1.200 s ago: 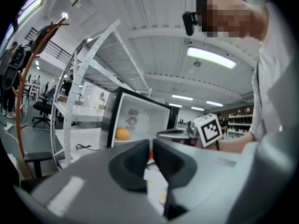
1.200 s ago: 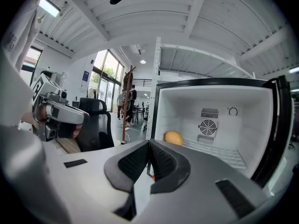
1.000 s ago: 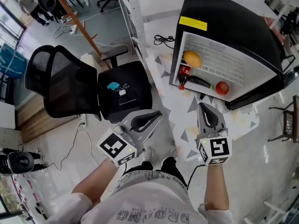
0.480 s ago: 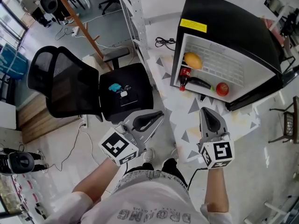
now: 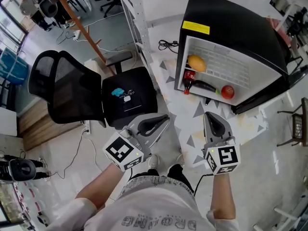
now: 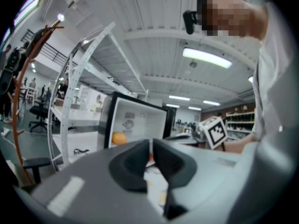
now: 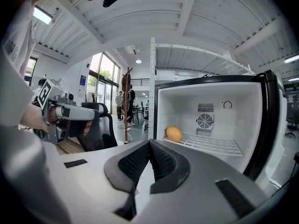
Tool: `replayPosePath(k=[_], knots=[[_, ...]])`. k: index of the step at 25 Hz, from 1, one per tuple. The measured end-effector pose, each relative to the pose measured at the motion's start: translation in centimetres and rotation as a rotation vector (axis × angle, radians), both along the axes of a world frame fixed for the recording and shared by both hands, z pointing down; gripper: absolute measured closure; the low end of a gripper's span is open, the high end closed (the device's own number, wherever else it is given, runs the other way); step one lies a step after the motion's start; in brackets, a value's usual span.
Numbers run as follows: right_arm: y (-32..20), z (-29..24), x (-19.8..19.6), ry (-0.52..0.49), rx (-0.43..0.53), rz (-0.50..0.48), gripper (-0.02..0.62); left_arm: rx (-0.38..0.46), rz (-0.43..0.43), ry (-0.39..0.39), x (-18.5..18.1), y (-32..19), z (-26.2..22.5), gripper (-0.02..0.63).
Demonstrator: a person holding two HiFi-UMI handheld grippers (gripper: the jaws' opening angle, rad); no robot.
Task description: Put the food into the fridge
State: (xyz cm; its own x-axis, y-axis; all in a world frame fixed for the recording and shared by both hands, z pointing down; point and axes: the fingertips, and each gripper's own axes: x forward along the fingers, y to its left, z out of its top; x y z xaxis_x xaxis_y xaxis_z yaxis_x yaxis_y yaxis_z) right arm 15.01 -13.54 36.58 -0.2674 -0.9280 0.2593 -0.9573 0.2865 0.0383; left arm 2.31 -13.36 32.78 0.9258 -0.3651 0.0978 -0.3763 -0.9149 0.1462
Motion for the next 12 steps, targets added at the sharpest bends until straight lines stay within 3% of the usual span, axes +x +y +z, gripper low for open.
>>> replayPosePath(k=[12], knots=[[-0.33,0.18,-0.74,-0.002,-0.004,-0.018,0.592,0.010,0.006,-0.002,0.11,-0.20,-0.06,0.578]])
